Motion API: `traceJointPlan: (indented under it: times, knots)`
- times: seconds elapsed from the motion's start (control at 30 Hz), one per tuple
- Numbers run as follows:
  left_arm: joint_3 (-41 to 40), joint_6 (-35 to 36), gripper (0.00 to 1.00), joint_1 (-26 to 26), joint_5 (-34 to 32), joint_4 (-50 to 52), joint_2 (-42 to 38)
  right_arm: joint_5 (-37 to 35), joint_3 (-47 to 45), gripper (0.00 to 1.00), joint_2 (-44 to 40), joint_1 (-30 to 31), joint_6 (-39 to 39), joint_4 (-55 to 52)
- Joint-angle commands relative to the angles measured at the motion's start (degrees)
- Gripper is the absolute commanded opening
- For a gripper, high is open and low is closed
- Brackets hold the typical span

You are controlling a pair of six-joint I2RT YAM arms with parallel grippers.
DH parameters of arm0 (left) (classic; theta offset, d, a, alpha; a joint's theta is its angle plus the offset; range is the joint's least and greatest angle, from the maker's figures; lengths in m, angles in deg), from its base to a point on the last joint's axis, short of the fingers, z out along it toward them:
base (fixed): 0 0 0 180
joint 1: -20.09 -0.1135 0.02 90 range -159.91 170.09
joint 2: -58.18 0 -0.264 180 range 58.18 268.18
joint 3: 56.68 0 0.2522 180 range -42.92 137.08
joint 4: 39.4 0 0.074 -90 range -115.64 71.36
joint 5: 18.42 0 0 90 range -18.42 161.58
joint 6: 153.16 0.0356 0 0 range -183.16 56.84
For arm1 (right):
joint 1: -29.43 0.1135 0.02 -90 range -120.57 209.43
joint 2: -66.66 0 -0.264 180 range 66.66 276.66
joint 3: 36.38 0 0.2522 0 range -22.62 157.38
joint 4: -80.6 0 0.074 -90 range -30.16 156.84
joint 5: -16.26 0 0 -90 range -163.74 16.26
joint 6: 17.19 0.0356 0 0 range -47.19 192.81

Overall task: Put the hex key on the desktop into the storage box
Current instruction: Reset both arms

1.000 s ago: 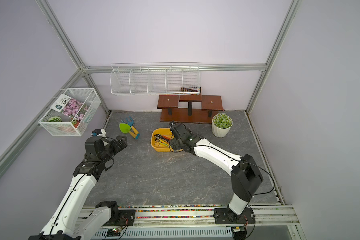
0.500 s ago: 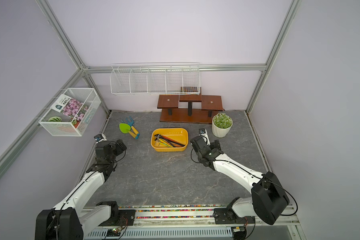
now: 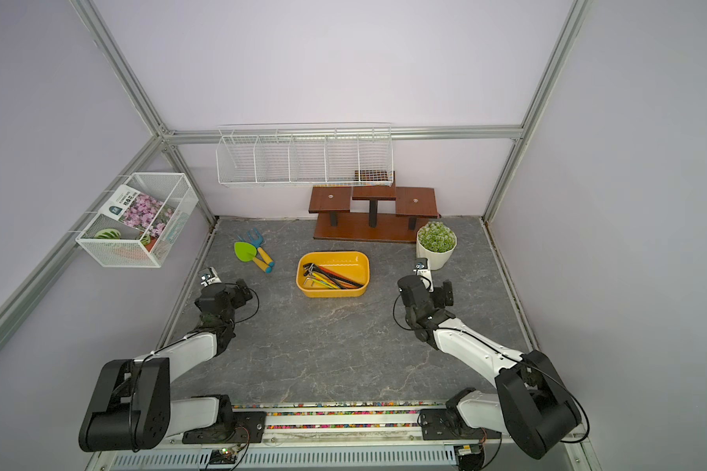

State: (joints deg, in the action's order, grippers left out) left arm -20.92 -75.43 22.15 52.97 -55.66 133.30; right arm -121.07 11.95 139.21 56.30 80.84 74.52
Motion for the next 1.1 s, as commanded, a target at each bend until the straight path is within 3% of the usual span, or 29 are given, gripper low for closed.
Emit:
traceJointPlan:
  times: [0.0,0.27,0.43,0.6,0.7,0.8,0.83,0.93,1.0,1.07]
  knots:
    - [0.15,2.74,1.00,0.13,1.38,-7.08,0.48,2.95,-4.52,0.98,-1.90,-3.79,-5.30,11.05]
    - [-0.80,2.81,1.00,0.13,1.65,-7.96,-0.25,14.30,-17.37,0.98,-1.64,-12.26,-9.26,34.48]
    - [-1.46,5.55,1.00,0.13,1.41,-12.97,1.46,19.85,-15.84,0.98,3.68,-14.79,-7.97,37.66]
    - [-3.40,8.12,1.00,-0.28,3.28,-28.71,13.02,20.22,-12.77,0.98,12.80,-15.14,-10.62,42.54]
    - [-1.57,6.78,1.00,-0.92,4.56,-22.05,10.89,22.52,-10.95,0.98,12.04,-16.90,-8.29,37.03]
    - [-1.96,6.96,1.00,-0.92,4.42,-23.58,11.47,29.20,-12.41,0.99,15.61,-22.05,-4.46,42.00]
    - [-1.70,6.78,1.00,-0.92,4.55,-22.17,10.92,29.78,-13.78,0.99,17.39,-22.38,-5.27,47.91]
    - [-1.64,8.68,1.00,-0.92,8.43,-21.98,10.80,29.12,-11.52,0.99,14.16,-22.39,-3.60,37.73]
    - [-1.00,8.80,1.00,-0.92,8.58,-21.56,11.42,29.08,-13.05,0.99,16.15,-22.39,-4.59,44.32]
    - [-1.07,8.75,1.00,-0.92,8.66,-21.76,11.44,29.05,-12.93,0.99,15.94,-22.39,-4.52,43.84]
